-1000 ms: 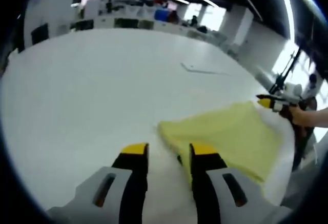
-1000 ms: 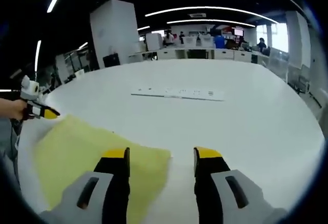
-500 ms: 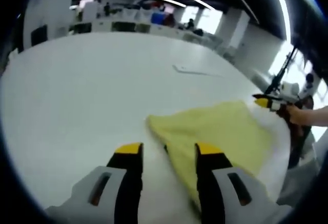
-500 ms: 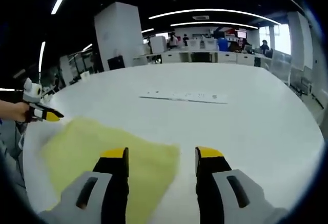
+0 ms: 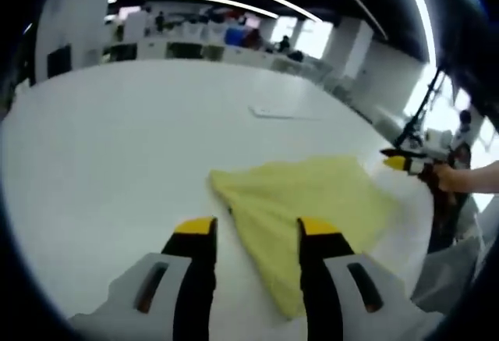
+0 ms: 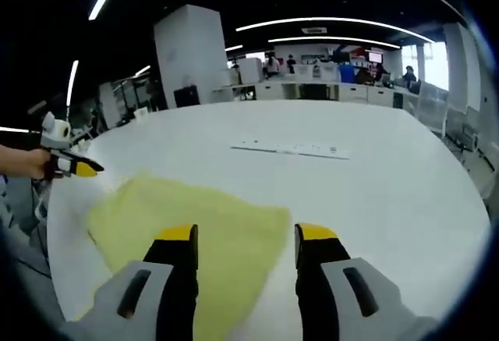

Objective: Fold the garment on the visible template until the final outline fits inside the template.

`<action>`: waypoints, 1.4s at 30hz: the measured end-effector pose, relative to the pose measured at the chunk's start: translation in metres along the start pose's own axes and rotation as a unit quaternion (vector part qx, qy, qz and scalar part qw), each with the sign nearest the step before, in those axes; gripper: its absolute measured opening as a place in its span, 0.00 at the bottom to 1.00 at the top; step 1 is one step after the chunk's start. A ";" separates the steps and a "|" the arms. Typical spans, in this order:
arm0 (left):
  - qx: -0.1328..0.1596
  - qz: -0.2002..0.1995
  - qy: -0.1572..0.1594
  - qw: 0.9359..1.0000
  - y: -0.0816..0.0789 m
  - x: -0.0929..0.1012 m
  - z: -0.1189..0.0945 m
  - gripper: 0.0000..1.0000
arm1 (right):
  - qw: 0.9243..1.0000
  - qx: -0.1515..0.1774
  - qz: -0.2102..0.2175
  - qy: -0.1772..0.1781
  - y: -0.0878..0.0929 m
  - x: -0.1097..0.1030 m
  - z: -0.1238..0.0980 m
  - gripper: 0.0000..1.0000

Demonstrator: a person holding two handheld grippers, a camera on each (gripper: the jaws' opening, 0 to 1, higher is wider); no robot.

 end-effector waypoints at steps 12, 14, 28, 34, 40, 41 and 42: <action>-0.003 0.013 0.003 1.000 0.010 0.015 -0.026 0.40 | 1.000 0.000 0.000 -0.015 0.012 -0.027 -0.032 0.50; -0.005 0.026 0.005 1.000 0.012 0.019 -0.030 0.40 | 1.000 -0.003 -0.001 -0.017 0.016 -0.032 -0.035 0.50; -0.005 0.031 0.013 0.999 0.028 0.041 -0.060 0.45 | 0.999 0.000 -0.003 -0.035 0.014 -0.061 -0.061 0.55; -0.031 0.046 0.011 0.998 0.044 0.045 -0.068 0.53 | 0.998 -0.031 0.011 -0.051 0.031 -0.080 -0.068 0.62; -0.043 0.041 0.012 0.998 0.056 0.051 -0.077 0.54 | 0.998 -0.035 0.014 -0.052 0.036 -0.092 -0.075 0.62; -0.040 0.037 0.012 0.998 0.056 0.053 -0.079 0.54 | 0.998 -0.034 0.015 -0.052 0.036 -0.093 -0.076 0.62; -0.040 0.037 0.012 0.998 0.056 0.054 -0.080 0.54 | 0.998 -0.033 0.016 -0.051 0.036 -0.095 -0.078 0.62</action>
Point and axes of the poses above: the point that each gripper's makers call its tool centre point, and the gripper's own axes: z roughly forward along the fingers, x roughly to its right, y roughly out of its underside, the point moved 1 cm from there along -z, roughly backward along the fingers, and after that the axes turned 12 degrees about -y, right-handed, at the moved point
